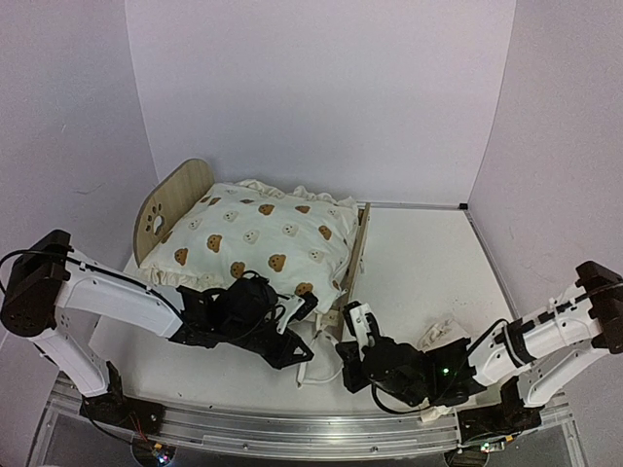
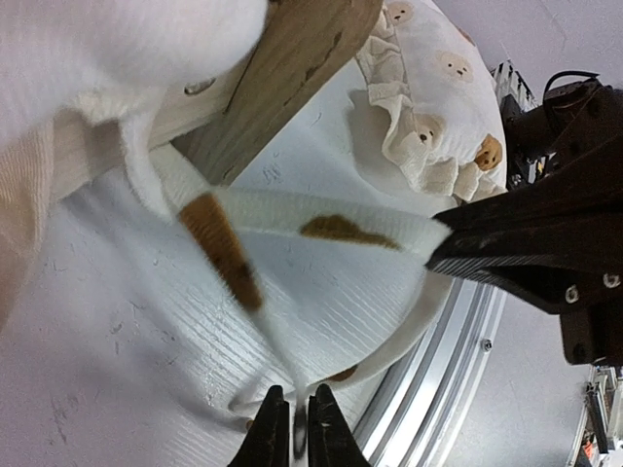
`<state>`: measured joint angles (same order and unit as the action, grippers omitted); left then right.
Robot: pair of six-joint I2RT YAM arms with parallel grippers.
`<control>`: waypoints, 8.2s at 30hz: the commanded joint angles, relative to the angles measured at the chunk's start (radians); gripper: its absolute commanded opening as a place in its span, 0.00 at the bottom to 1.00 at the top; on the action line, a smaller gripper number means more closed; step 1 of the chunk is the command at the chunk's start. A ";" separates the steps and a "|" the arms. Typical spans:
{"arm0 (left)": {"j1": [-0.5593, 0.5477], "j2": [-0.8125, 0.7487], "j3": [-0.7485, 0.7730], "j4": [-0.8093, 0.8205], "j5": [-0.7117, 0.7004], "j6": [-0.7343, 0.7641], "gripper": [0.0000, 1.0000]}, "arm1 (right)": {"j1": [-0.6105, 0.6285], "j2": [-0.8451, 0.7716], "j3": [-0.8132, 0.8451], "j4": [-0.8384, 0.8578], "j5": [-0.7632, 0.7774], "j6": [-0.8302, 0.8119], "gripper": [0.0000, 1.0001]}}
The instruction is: Set up the pet bed
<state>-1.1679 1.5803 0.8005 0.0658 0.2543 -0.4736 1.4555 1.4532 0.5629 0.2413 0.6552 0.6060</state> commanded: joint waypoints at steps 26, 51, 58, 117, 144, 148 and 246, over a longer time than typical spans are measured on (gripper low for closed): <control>-0.022 0.050 0.012 0.369 -0.391 -0.300 0.40 | -0.012 -0.104 0.019 -0.062 -0.148 -0.154 0.00; -0.028 0.024 -0.017 0.422 -0.407 -0.201 0.00 | -0.136 -0.079 0.110 -0.118 -0.130 -0.101 0.00; -0.029 -0.003 -0.058 0.447 -0.363 -0.195 0.00 | -0.190 0.048 0.227 -0.129 -0.165 -0.138 0.00; 0.121 -0.065 -0.229 0.591 -0.185 -0.976 0.33 | -0.435 0.273 0.205 0.297 -0.853 -0.595 0.00; 0.079 -0.039 -0.304 0.607 -0.314 -1.232 0.20 | -0.435 0.249 0.193 0.321 -0.818 -0.591 0.00; 0.079 -0.010 -0.272 0.609 -0.316 -1.228 0.19 | -0.434 0.256 0.195 0.319 -0.839 -0.592 0.00; 0.054 0.048 -0.180 0.774 -0.613 0.853 0.04 | -0.435 0.238 0.237 0.240 -0.648 -0.645 0.00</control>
<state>-1.0954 1.6386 0.5804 0.7670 -0.2928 0.4393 1.0214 1.7058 0.7654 0.4656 0.0151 -0.0307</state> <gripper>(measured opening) 0.041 0.011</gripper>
